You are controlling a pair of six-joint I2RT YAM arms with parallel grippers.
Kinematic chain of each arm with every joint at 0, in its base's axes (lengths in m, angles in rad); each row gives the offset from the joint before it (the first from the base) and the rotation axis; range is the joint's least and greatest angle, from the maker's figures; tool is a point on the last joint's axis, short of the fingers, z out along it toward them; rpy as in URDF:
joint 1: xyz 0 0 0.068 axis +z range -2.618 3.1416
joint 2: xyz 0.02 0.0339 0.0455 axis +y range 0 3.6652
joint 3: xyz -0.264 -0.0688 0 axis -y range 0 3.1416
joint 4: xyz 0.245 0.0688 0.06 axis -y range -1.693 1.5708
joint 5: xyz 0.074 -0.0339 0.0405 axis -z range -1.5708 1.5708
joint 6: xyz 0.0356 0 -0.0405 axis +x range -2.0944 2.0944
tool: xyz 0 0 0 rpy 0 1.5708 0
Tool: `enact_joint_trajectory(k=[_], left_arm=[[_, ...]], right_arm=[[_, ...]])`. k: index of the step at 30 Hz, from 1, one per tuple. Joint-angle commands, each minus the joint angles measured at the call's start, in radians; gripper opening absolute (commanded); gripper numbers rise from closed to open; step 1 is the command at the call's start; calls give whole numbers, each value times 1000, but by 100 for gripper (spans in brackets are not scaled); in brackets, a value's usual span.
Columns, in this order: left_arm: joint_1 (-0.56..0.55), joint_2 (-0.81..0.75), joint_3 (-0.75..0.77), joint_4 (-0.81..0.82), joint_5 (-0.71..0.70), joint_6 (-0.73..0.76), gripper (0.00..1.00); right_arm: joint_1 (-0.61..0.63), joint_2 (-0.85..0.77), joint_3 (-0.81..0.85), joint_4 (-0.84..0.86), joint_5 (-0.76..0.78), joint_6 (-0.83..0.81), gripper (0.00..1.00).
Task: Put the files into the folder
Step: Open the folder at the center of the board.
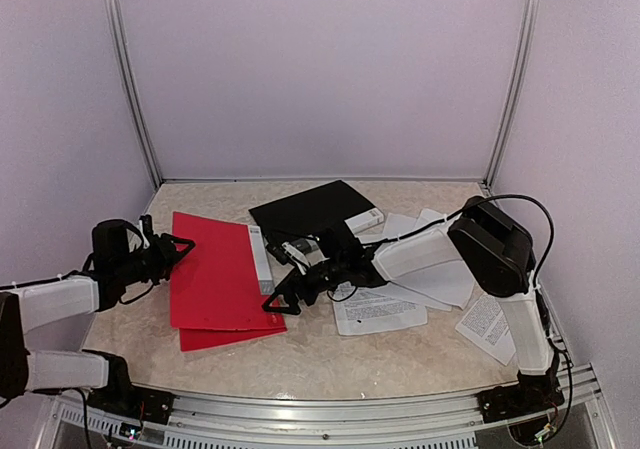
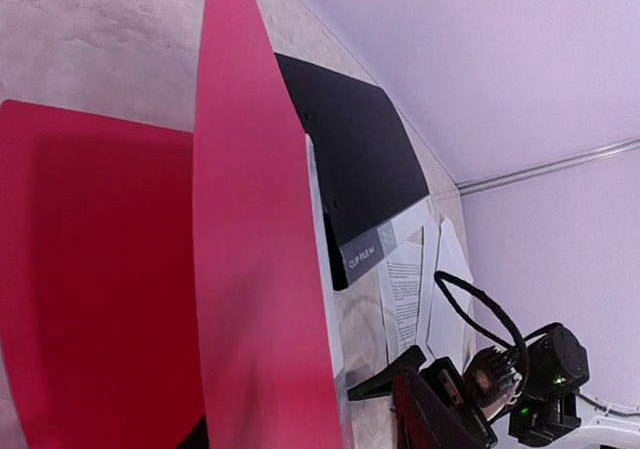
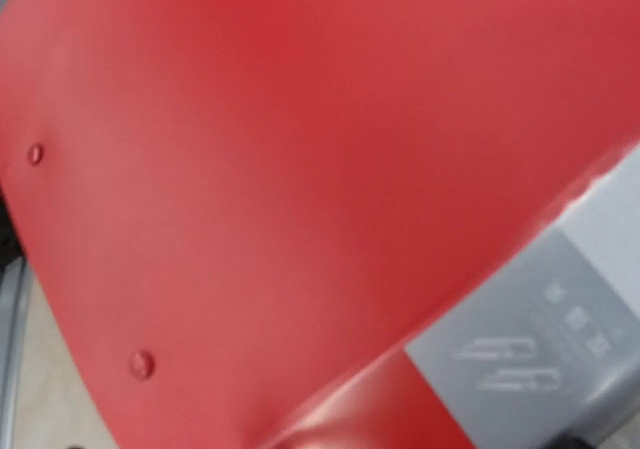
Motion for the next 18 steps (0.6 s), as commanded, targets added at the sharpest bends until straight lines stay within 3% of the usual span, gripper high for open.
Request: enact_joint_trajectory(k=[1,6,11,15,18], left_arm=[[-120,-41,92,-54,-71,78,41],[-216,-39,232,-194,-166,127,21],[-274,18,456,-512,-274,172,0],[-308,82,645,-776,-385,214,0],[-338,121,760,-889,-431,238,0]], right_arm=[[-3,-9,-29,67,-72,4,99],[-17,-29,-62,94,-70,29,99],[-26,-83,-86,51,-31,17,99],[-32,-155,-125,20,-4,2,99],[-40,-208,-153,-16,19,-22,99]])
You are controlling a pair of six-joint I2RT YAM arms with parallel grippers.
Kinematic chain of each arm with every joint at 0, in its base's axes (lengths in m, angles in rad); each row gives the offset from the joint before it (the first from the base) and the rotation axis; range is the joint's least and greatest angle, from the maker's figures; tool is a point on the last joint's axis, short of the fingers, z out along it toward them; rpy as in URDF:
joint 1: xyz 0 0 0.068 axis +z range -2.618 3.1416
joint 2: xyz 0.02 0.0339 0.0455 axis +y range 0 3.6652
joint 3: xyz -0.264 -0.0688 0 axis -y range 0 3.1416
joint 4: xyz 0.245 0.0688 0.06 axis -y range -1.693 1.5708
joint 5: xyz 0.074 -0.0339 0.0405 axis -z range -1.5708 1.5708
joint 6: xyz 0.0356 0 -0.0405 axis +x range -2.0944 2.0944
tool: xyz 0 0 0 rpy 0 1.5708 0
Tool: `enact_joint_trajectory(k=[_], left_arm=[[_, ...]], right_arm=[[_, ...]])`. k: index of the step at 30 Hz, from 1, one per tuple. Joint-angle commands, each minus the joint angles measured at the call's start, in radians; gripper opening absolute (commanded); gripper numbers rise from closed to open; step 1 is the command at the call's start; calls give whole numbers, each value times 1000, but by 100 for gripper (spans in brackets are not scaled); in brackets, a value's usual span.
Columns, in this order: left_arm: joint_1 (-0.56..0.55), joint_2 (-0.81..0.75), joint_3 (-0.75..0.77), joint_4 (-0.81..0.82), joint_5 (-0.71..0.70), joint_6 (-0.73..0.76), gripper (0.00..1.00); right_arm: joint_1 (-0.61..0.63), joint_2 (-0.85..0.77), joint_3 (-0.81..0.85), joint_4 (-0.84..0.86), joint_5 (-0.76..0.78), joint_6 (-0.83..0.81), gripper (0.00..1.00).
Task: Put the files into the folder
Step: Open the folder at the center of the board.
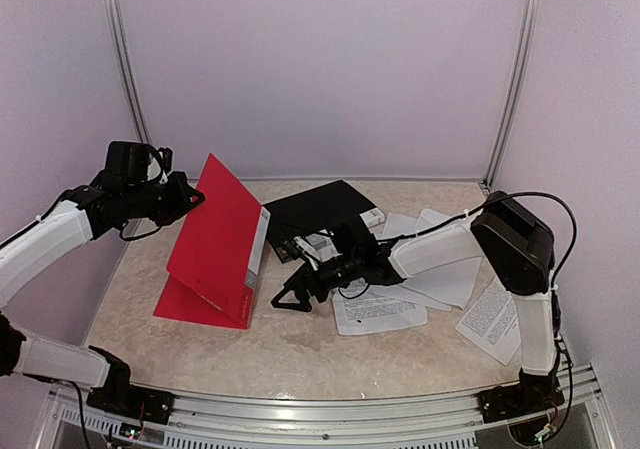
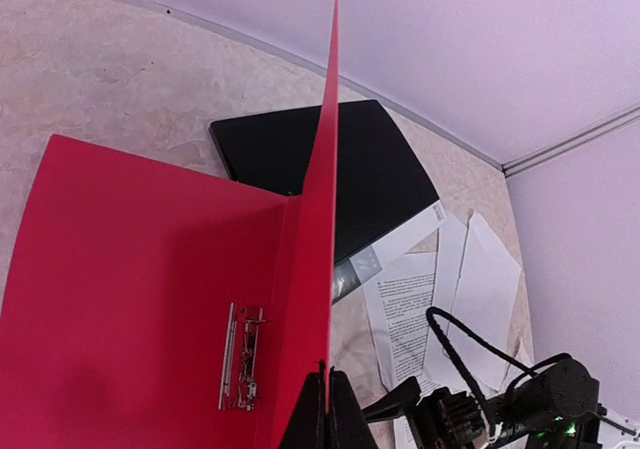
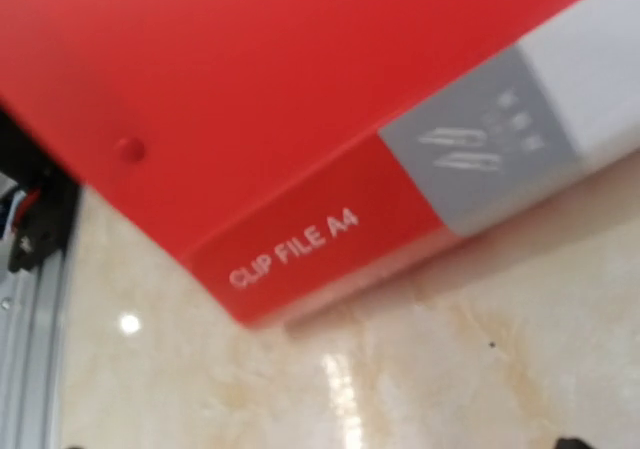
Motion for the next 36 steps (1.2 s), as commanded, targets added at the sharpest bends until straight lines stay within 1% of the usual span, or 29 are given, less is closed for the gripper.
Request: enact_joint_trajectory(k=[1,4,6,8,11,16,19,21,22,23,25,31,32,34,36], left_arm=[[-48,51,148,-271,-119,62,0],[-108,98,207,-286,-159,61,0],[-147,139,239,-281,-180,53,2],[-182,195,262,-257,-206,38,3],[-222,277,287,-190,-192,6,8],[-295,387,346,-83,-130,-27,24],[-335,433,363,-11,-59,-33,34],[-347,466,365,49,19,-33,41],[-350,486,372,66,53,-34,47],[-352,504,383,75,82,-31,50],[-358,550,400,93,125,-20,58],[-377,626,395,167,241,16,77],[-383,631,394,183,255,27,84],[-395,649,400,194,278,51,88],[-399,674,417,183,307,62,89]], right_arm=[[-19,-116,-42,-61,47,-38,99],[-39,-171,-79,-75,71,-37,99],[-58,-212,-102,-94,96,-32,99],[-78,-252,-123,-118,132,-34,99],[-110,-304,-130,-180,190,-34,99],[-168,-386,-160,-232,269,0,99],[-213,-449,-198,-250,310,24,99],[-244,-485,-213,-263,335,33,99],[-259,-500,-215,-284,353,37,99],[-272,-515,-218,-301,367,37,99],[-296,-540,-219,-330,406,33,99],[-357,-584,-230,-370,476,29,99],[-366,-584,-228,-374,476,27,99],[-371,-578,-226,-383,489,16,99],[-372,-572,-223,-392,510,5,99]])
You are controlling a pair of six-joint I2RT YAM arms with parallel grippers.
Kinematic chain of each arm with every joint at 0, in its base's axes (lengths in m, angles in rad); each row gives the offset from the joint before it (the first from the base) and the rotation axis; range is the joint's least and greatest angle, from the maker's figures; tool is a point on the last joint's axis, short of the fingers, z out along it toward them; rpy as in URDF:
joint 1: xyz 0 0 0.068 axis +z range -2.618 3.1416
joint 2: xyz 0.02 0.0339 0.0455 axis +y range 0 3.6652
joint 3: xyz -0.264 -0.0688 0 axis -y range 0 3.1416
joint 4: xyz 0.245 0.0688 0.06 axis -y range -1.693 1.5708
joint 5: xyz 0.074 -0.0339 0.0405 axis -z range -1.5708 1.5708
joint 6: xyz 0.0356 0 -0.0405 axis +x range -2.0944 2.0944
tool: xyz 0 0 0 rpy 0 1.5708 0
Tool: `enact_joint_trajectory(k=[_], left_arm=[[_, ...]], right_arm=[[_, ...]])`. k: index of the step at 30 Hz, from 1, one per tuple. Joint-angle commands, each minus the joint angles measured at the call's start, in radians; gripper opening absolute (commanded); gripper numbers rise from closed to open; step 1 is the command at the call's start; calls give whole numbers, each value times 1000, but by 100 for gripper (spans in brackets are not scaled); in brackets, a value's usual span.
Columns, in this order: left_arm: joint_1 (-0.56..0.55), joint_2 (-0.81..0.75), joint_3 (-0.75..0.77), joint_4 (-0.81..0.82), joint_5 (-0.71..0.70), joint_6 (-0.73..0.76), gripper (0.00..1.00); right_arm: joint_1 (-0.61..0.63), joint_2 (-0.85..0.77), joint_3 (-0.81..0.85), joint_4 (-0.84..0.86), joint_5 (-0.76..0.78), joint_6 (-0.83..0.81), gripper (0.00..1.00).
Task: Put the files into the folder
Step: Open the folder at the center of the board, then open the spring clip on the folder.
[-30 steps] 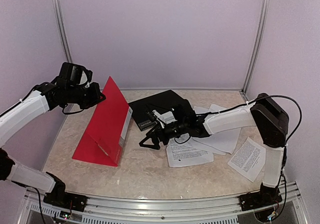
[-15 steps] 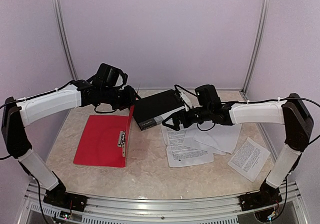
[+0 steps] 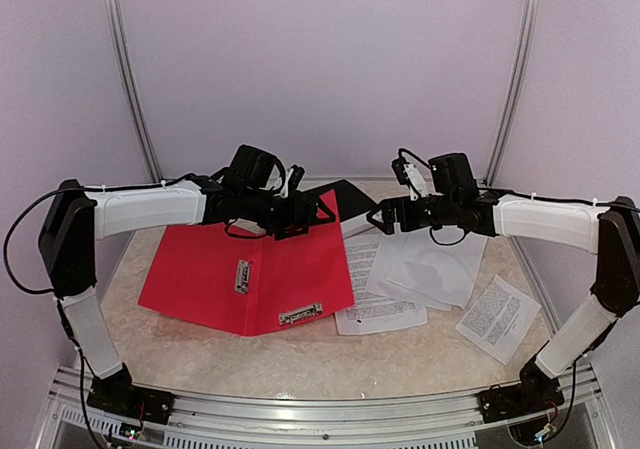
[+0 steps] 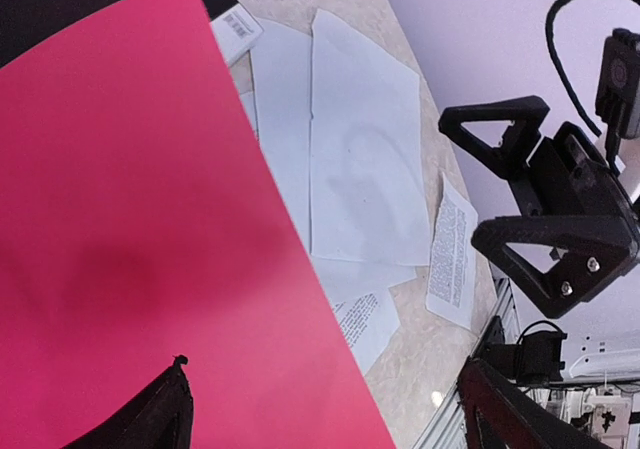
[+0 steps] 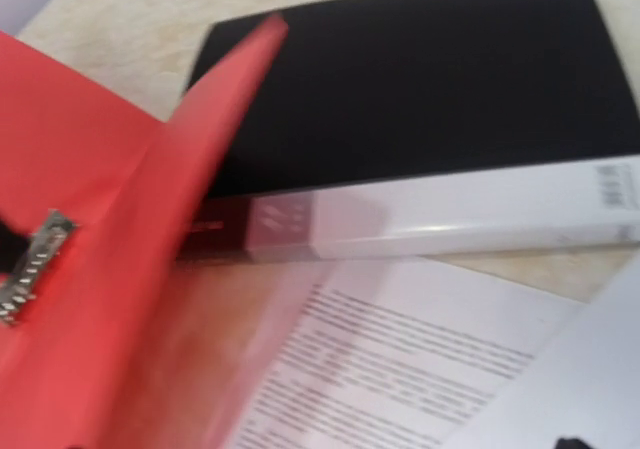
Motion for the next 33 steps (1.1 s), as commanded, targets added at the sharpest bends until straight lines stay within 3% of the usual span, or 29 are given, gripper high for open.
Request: enact_joint_trajectory(k=[1,6,13,26,33], left_arm=[[-20,50,42,25,105,60,90],[-20,55,49,-40,46,154,92],[2,-157,-218,121,-88,210,90],[80,-395,-432,62,-272,148,88],[180,-440,-528,-66,-357,7,85]], right_arm=[[-11,-2,-9,-59,62,-21,99],[-12,15,-3,-43,20,-39,99],[90,78,-24,5,-10,-81,97],[293,460,196,47,-63,-106,87],[296,497,170,27,-35,-126,85]])
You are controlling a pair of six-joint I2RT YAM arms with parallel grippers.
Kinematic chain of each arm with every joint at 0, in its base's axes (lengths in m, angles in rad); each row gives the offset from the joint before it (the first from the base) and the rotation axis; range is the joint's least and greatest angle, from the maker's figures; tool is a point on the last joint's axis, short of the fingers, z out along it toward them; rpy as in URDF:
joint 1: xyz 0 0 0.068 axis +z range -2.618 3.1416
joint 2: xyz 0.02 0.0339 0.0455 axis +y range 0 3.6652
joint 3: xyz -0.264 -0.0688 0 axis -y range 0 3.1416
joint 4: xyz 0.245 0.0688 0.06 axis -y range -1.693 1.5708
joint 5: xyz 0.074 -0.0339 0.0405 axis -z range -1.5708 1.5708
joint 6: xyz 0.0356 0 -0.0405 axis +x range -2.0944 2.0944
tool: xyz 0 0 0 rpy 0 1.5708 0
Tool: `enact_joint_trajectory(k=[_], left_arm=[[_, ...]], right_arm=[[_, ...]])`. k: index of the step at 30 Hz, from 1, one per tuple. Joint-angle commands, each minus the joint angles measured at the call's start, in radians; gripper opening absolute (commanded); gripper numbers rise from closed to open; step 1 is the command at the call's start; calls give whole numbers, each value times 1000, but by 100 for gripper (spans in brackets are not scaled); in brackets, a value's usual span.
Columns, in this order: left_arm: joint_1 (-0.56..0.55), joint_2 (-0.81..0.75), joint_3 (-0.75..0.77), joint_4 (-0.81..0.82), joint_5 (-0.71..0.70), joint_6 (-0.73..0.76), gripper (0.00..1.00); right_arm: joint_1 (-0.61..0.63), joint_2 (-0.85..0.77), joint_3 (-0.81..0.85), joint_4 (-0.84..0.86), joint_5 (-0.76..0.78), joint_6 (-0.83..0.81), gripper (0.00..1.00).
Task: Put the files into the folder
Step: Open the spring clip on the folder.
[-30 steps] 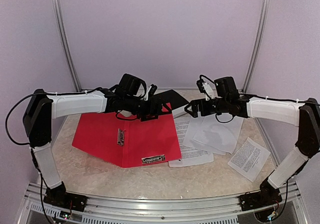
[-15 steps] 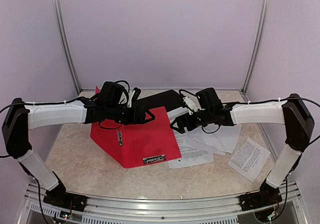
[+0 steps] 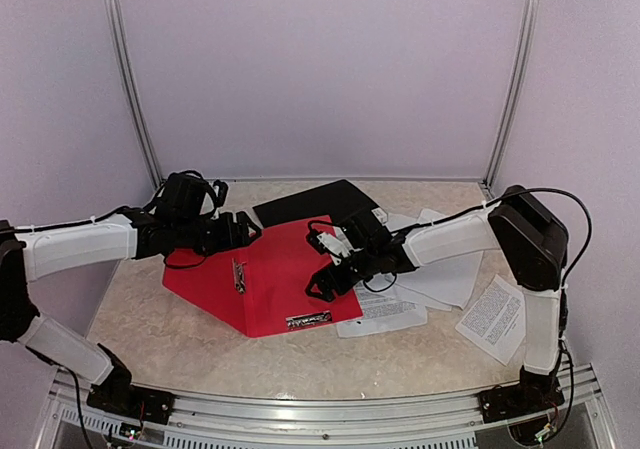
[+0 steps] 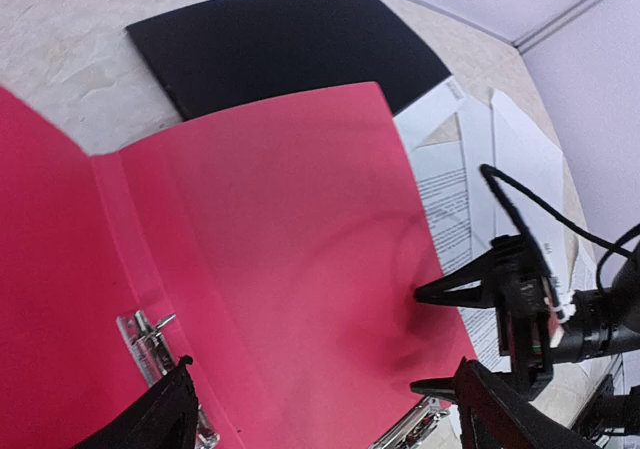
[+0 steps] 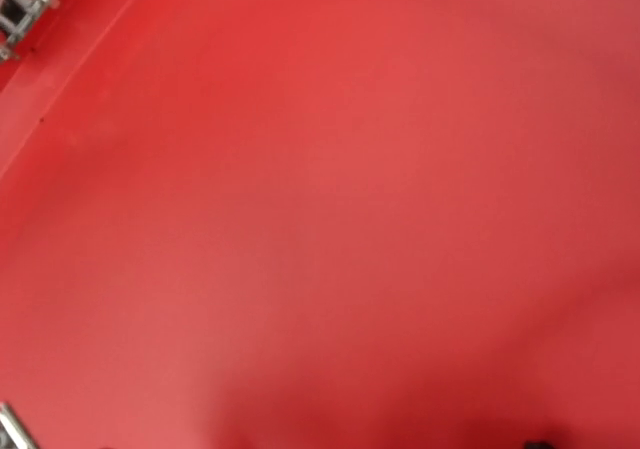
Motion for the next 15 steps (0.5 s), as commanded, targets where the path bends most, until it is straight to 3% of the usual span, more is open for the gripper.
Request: enact_joint_trajectory(k=[1,10,15], left_arm=[[67,-28,-84,-111,-60,-124,85],[185,-12,-183,-144,5,-212,81],[128,-41,-196,56,174,-77,81]], right_arm=[[0,10,-23,-12,10,-19,85],[-1,-15,-96,6,9,-8,83],[0,-73,-127,-1,-33,-3,79]])
